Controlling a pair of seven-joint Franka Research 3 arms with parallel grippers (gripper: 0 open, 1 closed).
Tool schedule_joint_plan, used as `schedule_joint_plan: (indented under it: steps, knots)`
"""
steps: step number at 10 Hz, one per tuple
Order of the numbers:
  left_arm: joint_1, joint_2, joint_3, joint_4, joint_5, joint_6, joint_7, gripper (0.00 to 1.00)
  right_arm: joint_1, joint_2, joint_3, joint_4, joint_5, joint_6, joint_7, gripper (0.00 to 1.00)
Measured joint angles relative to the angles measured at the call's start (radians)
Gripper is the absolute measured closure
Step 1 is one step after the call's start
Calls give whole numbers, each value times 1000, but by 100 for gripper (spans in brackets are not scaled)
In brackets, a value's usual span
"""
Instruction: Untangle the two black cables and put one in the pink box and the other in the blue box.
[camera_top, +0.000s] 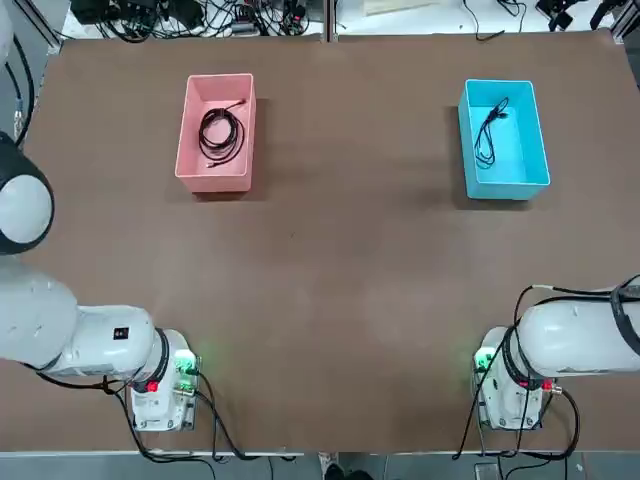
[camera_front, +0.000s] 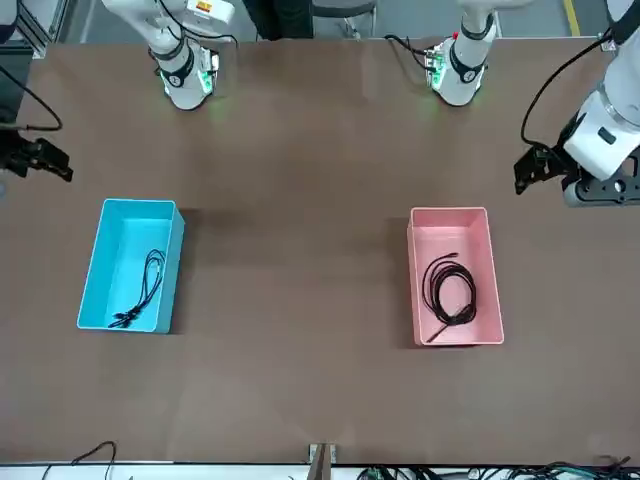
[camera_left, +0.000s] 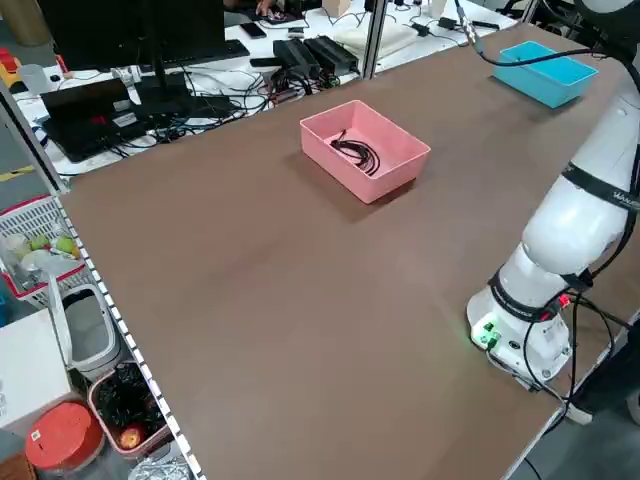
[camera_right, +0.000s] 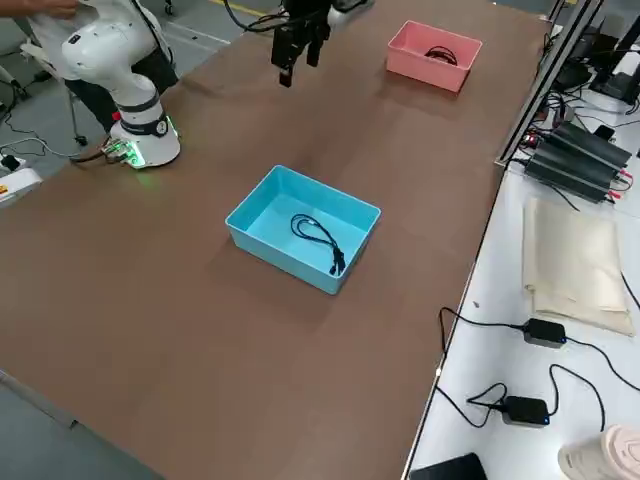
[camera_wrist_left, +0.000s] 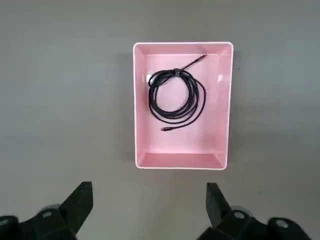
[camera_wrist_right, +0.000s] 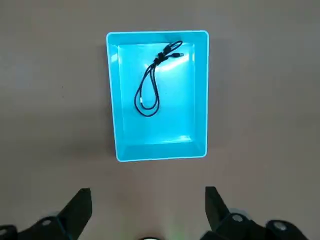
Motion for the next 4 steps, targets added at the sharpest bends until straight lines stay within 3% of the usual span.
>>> schedule_joint_plan:
  steps: [4]
  knots:
    - [0,0,0,5,1,0,6,0,1,0,0,0,0,0,0,0]
